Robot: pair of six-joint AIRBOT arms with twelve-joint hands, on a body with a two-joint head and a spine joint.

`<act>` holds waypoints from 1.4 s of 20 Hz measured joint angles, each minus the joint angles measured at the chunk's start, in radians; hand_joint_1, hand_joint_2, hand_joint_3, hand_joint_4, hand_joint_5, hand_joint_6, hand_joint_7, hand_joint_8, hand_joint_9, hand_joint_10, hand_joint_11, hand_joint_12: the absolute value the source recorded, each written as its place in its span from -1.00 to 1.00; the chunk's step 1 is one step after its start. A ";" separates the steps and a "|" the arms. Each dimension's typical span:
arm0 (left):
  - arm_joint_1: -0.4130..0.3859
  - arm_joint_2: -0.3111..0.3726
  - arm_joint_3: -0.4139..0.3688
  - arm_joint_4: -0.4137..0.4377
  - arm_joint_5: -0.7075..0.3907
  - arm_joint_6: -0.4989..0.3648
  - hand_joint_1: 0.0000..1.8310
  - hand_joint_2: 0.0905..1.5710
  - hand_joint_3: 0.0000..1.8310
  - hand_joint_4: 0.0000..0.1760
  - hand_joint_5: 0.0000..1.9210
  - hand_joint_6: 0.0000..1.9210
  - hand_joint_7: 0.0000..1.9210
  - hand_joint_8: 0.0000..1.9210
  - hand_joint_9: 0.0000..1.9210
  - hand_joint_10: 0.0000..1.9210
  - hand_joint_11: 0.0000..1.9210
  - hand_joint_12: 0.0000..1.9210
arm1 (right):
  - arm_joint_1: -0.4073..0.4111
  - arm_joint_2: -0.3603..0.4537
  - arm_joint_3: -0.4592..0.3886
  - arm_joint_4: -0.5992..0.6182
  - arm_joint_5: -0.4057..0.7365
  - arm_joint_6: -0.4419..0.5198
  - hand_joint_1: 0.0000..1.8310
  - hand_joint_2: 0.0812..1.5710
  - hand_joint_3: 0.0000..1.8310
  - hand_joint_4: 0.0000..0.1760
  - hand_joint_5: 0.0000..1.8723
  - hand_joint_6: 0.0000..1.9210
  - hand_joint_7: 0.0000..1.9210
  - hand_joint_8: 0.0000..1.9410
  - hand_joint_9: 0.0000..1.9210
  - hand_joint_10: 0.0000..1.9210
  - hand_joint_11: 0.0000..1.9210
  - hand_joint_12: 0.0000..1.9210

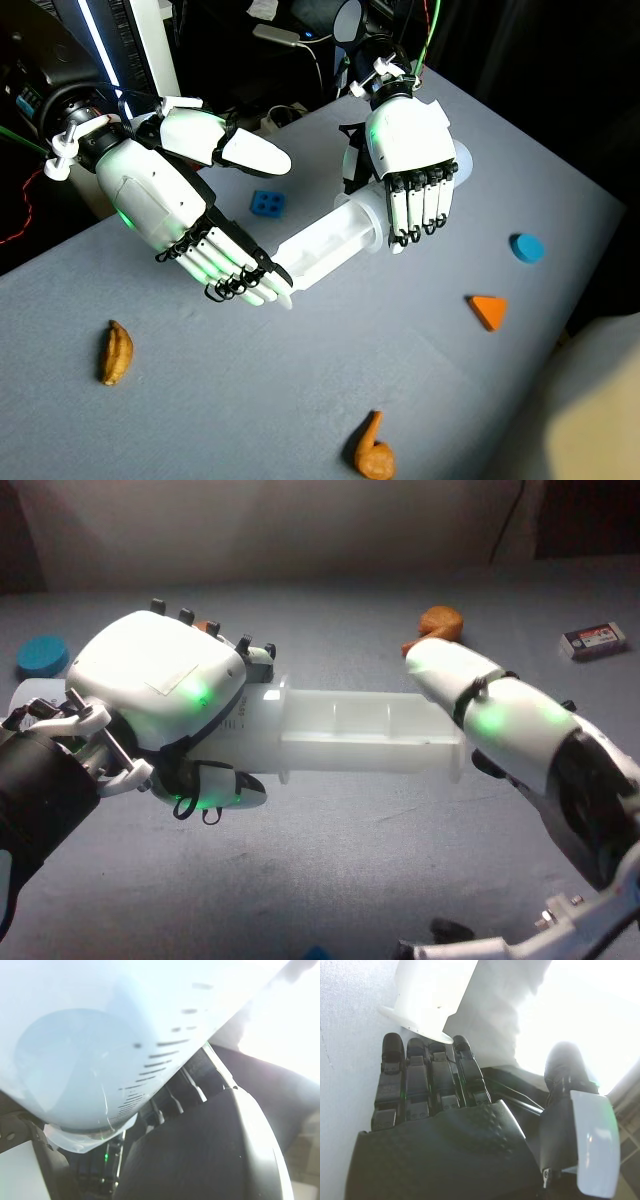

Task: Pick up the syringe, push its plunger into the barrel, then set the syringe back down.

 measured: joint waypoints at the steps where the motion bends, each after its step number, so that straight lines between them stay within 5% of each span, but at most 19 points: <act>1: -0.001 0.002 0.000 0.000 0.003 -0.003 0.52 0.31 -1.00 -1.00 0.09 -0.25 0.16 -0.19 0.05 0.11 0.00 -0.10 | 0.010 0.000 0.000 0.003 0.003 0.000 -1.00 0.30 -1.00 -0.67 -0.92 -1.00 -0.89 -1.00 -0.96 -1.00 -1.00 -0.57; 28: -0.014 0.029 0.012 0.021 0.010 -0.006 0.52 0.33 -1.00 -1.00 0.04 -0.19 0.12 -0.12 0.04 0.13 0.00 -0.06 | 0.122 -0.177 0.085 0.037 0.012 -0.078 -1.00 0.30 -1.00 -0.65 -0.96 -1.00 -0.94 -1.00 -0.97 -1.00 -1.00 -0.59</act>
